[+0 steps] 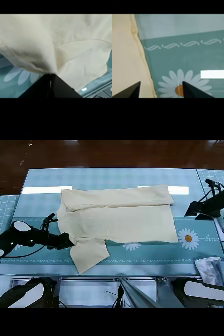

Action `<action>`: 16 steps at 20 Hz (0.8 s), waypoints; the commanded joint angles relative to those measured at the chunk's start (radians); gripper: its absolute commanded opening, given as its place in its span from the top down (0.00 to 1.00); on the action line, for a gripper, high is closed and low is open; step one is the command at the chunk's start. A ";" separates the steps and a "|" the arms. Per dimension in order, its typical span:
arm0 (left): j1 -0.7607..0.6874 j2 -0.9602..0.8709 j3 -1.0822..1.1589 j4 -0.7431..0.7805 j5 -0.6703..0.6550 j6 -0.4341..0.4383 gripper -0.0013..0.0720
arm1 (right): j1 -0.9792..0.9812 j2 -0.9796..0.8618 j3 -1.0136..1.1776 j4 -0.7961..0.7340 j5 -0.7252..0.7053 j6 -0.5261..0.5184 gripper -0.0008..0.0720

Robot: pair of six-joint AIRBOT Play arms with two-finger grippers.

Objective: Fold the shirts.

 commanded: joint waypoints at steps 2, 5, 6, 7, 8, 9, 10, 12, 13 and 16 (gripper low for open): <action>-0.009 0.001 -0.001 -0.010 -0.019 0.005 0.95 | -0.113 0.000 -0.137 0.269 0.004 -0.080 0.17; -0.009 0.001 0.000 -0.011 -0.019 0.013 0.95 | -0.110 0.000 -0.237 0.290 -0.075 -0.084 0.17; -0.009 0.001 0.000 -0.011 -0.020 0.013 0.95 | -0.107 0.000 -0.266 0.293 -0.081 -0.089 0.20; -0.009 0.001 0.000 -0.011 -0.020 0.013 0.95 | -0.107 0.000 -0.292 0.289 -0.081 -0.099 0.20; -0.009 0.001 0.000 -0.011 -0.019 0.013 0.95 | -0.107 0.000 -0.311 0.274 -0.080 -0.101 0.20; -0.009 0.001 0.000 -0.011 -0.019 0.013 0.95 | -0.107 0.000 -0.326 0.262 -0.080 -0.101 0.20; -0.009 0.001 0.000 -0.011 -0.019 0.013 0.95 | -0.107 0.000 -0.336 0.263 -0.080 -0.101 0.20; -0.009 0.001 0.000 -0.011 -0.019 0.012 0.95 | -0.107 0.000 -0.353 0.288 -0.080 -0.100 0.27; -0.009 0.001 0.000 -0.011 -0.019 0.012 0.95 | -0.107 0.000 -0.363 0.299 -0.082 -0.101 0.28; -0.009 0.001 0.000 -0.011 -0.019 0.012 0.95 | -0.107 0.000 -0.399 0.321 -0.096 -0.099 0.42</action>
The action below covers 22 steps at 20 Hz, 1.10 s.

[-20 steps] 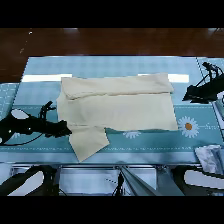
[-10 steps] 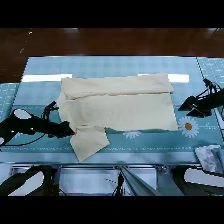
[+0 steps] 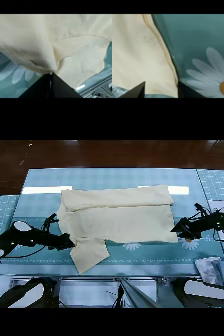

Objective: Fold the shirts.

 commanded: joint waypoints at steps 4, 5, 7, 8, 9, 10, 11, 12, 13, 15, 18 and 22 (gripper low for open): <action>0.000 0.001 0.003 -0.003 0.013 0.000 0.95 | 0.000 0.000 -0.046 0.067 -0.029 -0.058 0.96; 0.000 0.001 0.013 -0.003 0.011 0.000 0.95 | 0.000 0.000 -0.043 0.103 -0.016 -0.102 0.96; 0.000 0.008 0.060 -0.003 -0.002 0.008 0.95 | 0.000 0.019 -0.010 0.159 0.025 -0.168 0.96; 0.000 0.020 0.105 -0.003 -0.004 0.015 0.95 | 0.000 0.042 0.022 0.177 0.032 -0.183 0.96; 0.000 0.037 0.156 -0.003 0.004 0.016 0.95 | 0.000 0.064 0.056 0.200 0.026 -0.182 0.96; 0.000 0.055 0.219 -0.003 0.023 0.015 0.95 | 0.000 0.083 0.095 0.240 -0.002 -0.180 0.96; 0.000 0.065 0.281 -0.003 0.043 0.015 0.95 | 0.000 0.092 0.129 0.293 -0.035 -0.177 0.96; 0.000 0.065 0.344 -0.003 0.061 0.014 0.95 | 0.007 0.094 0.164 0.340 -0.079 -0.171 0.96; 0.000 0.060 0.395 -0.003 0.084 0.014 0.95 | 0.025 0.094 0.193 0.350 -0.134 -0.162 0.96; 0.000 0.048 0.454 -0.003 0.132 0.009 0.95 | 0.085 0.094 0.236 0.340 -0.263 -0.151 0.96; 0.000 0.003 0.508 -0.004 0.214 0.003 0.95 | 0.194 0.094 0.275 0.340 -0.533 -0.150 0.96; 0.001 -0.130 0.597 -0.019 0.248 -0.023 0.95 | 0.295 0.075 0.280 0.308 -0.893 -0.151 0.96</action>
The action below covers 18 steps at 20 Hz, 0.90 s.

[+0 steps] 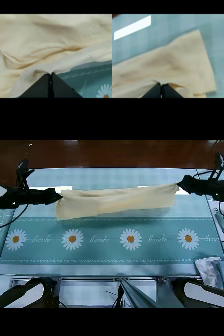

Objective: Fold the shirts.

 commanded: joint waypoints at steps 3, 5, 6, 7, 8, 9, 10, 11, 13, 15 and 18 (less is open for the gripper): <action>0.001 -0.212 0.172 -0.052 0.043 -0.014 0.95 | 0.099 -0.072 0.014 -0.025 -0.336 0.002 0.96; 0.001 -0.295 0.254 -0.065 0.042 -0.015 0.95 | 0.103 -0.127 0.014 -0.024 -0.338 0.005 0.96; 0.001 -0.332 0.294 -0.068 0.037 -0.015 0.95 | 0.103 -0.154 0.014 -0.024 -0.340 0.013 0.96; 0.001 -0.370 0.335 -0.072 0.024 -0.015 0.95 | 0.103 -0.179 0.014 -0.024 -0.345 0.024 0.96; 0.001 -0.407 0.374 -0.072 0.002 -0.015 0.95 | 0.103 -0.199 0.014 -0.024 -0.352 0.030 0.96; 0.001 -0.439 0.405 -0.071 -0.021 -0.015 0.95 | 0.103 -0.217 0.014 -0.024 -0.361 0.037 0.96; 0.001 -0.471 0.430 -0.071 -0.037 -0.015 0.95 | 0.103 -0.232 0.014 -0.024 -0.367 0.044 0.96; 0.001 -0.495 0.442 -0.071 -0.048 -0.015 0.95 | 0.103 -0.244 0.014 -0.024 -0.368 0.044 0.96; 0.001 -0.529 0.443 -0.058 -0.053 -0.015 0.95 | 0.103 -0.261 0.014 -0.024 -0.367 0.044 0.96; 0.001 -0.556 0.443 -0.038 -0.088 -0.015 0.95 | 0.103 -0.266 0.014 -0.025 -0.367 0.043 0.96; 0.001 -0.569 0.443 0.042 -0.165 -0.018 0.29 | 0.095 -0.250 0.014 -0.045 -0.343 0.038 0.48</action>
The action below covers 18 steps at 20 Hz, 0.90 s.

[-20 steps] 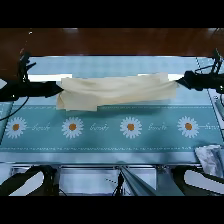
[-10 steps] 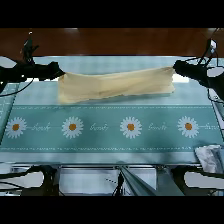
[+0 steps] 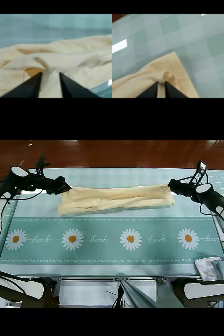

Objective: Fold the shirts.

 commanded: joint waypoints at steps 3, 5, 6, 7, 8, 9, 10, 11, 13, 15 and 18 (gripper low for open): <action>0.025 -0.016 0.008 0.209 -0.209 -0.042 0.02 | -0.066 0.074 0.001 -0.216 0.085 0.019 0.47; 0.054 -0.011 0.008 0.219 -0.294 -0.042 0.02 | -0.129 0.113 0.001 -0.322 0.117 0.087 0.47; 0.064 -0.006 0.008 0.219 -0.321 -0.042 0.02 | -0.164 0.117 0.001 -0.330 0.145 0.133 0.46; 0.069 0.000 0.008 0.218 -0.332 -0.042 0.02 | -0.203 0.112 0.001 -0.323 0.187 0.204 0.36; 0.071 0.008 0.008 0.215 -0.332 -0.042 0.02 | -0.235 0.098 0.001 -0.303 0.233 0.259 0.30; 0.071 0.015 0.008 0.206 -0.328 -0.042 0.02 | -0.265 0.075 0.001 -0.245 0.297 0.264 0.24; 0.071 0.022 0.008 0.187 -0.324 -0.041 0.02 | -0.288 0.043 0.001 -0.179 0.356 0.260 0.23; 0.071 0.027 0.008 0.166 -0.322 -0.041 0.02 | -0.302 0.013 0.001 -0.111 0.404 0.234 0.23; 0.071 0.042 0.008 0.095 -0.323 -0.040 0.02 | -0.301 -0.046 0.001 0.042 0.455 0.155 0.23; 0.071 0.064 0.008 0.034 -0.311 -0.040 0.02 | -0.270 -0.091 0.001 0.200 0.459 0.077 0.23; 0.071 0.098 0.009 -0.013 -0.290 -0.040 0.02 | -0.187 -0.129 0.001 0.325 0.376 0.039 0.24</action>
